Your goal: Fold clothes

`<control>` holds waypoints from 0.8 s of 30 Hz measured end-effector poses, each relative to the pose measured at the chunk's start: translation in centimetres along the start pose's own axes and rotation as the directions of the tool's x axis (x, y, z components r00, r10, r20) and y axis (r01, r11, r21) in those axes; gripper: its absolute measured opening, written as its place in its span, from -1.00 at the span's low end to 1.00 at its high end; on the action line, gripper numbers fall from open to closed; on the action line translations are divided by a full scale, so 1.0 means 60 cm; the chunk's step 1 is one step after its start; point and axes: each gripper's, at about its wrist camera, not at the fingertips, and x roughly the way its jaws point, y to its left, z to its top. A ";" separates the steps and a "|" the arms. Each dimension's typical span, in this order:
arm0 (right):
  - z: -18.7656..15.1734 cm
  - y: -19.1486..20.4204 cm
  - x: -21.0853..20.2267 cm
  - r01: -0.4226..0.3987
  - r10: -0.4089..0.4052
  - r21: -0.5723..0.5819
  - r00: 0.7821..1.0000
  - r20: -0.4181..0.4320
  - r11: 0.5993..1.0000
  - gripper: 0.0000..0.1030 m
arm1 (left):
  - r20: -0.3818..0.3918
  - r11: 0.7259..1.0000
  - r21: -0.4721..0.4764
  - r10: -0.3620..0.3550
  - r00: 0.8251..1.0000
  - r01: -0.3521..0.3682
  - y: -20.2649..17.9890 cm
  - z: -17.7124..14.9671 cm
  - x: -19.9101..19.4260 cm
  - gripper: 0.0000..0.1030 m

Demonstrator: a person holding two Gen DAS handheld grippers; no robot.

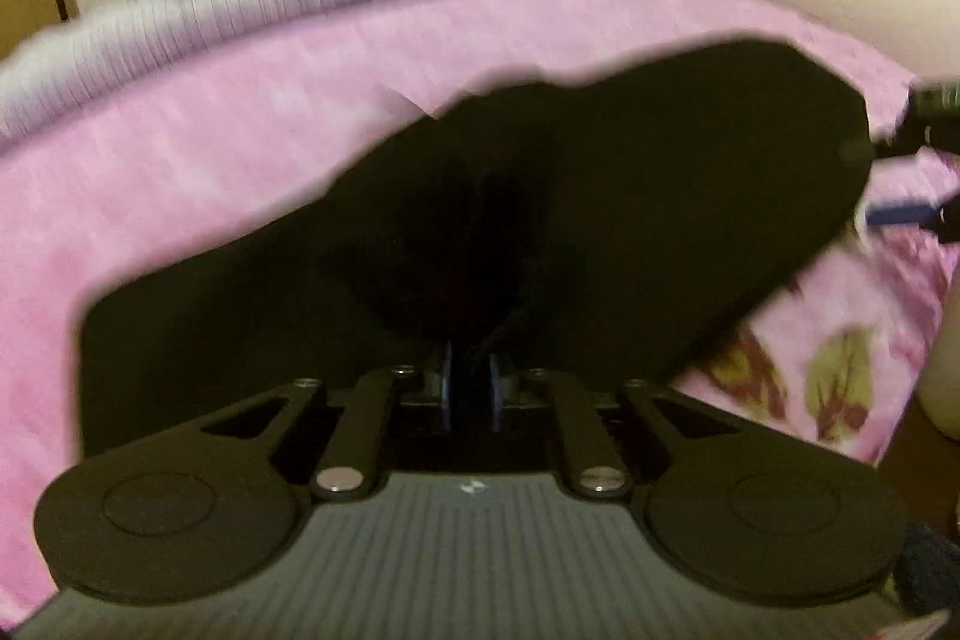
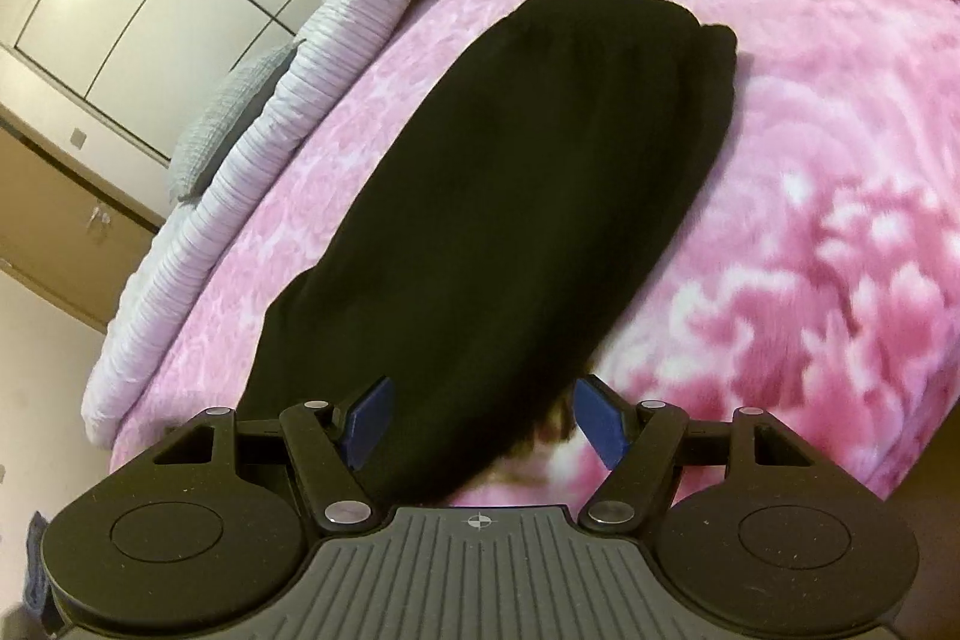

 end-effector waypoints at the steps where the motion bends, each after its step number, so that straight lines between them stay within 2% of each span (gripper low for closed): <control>1: 0.003 0.000 0.002 -0.002 0.002 -0.008 1.000 -0.002 1.000 0.37 | 0.005 1.000 -0.025 -0.014 1.000 0.014 0.005 0.000 -0.007 -0.74; 3: 0.004 0.005 0.004 -0.027 0.027 -0.020 1.000 -0.006 0.999 0.37 | 0.010 0.994 -0.090 -0.058 0.998 0.058 0.019 0.001 -0.025 -0.72; 5: 0.005 0.011 0.006 -0.057 0.057 -0.031 0.998 -0.014 0.998 0.37 | 0.041 0.969 -0.202 -0.137 0.990 0.142 0.063 0.004 -0.057 -0.72; 7: 0.002 0.032 0.024 -0.144 0.143 -0.024 0.988 -0.063 0.989 0.37 | 0.070 0.947 -0.272 -0.155 0.985 0.168 0.103 0.004 -0.082 -0.72; 10: -0.010 0.072 0.056 -0.273 0.271 0.007 0.952 -0.143 0.962 0.37 | 0.068 0.937 -0.324 -0.112 0.991 0.128 0.149 -0.001 -0.092 -0.71; 14: -0.044 0.118 0.126 -0.319 0.328 0.077 0.907 -0.264 0.944 0.36 | 0.039 0.918 -0.389 -0.059 0.998 0.069 0.188 -0.012 -0.102 -0.71; 15: -0.053 0.129 0.143 -0.324 0.336 0.091 0.896 -0.292 0.942 0.36 | 0.036 0.912 -0.404 -0.061 0.997 0.070 0.195 -0.018 -0.104 -0.71; 17: -0.068 0.147 0.170 -0.305 0.313 0.074 0.893 -0.324 0.949 0.36 | 0.030 0.902 -0.425 -0.075 0.997 0.081 0.206 -0.025 -0.101 -0.71; 21: -0.092 0.181 0.199 -0.275 0.258 -0.002 0.902 -0.345 0.961 0.35 | 0.023 0.892 -0.441 -0.096 0.995 0.096 0.226 -0.034 -0.095 -0.71; 22: -0.097 0.190 0.203 -0.271 0.247 -0.025 0.906 -0.344 0.962 0.20 | 0.024 0.889 -0.446 -0.101 0.995 0.101 0.230 -0.037 -0.095 -0.71; 24: -0.108 0.207 0.215 -0.264 0.227 -0.063 0.910 -0.346 0.963 0.15 | 0.026 0.882 -0.457 -0.113 0.993 0.113 0.236 -0.040 -0.096 -0.71</control>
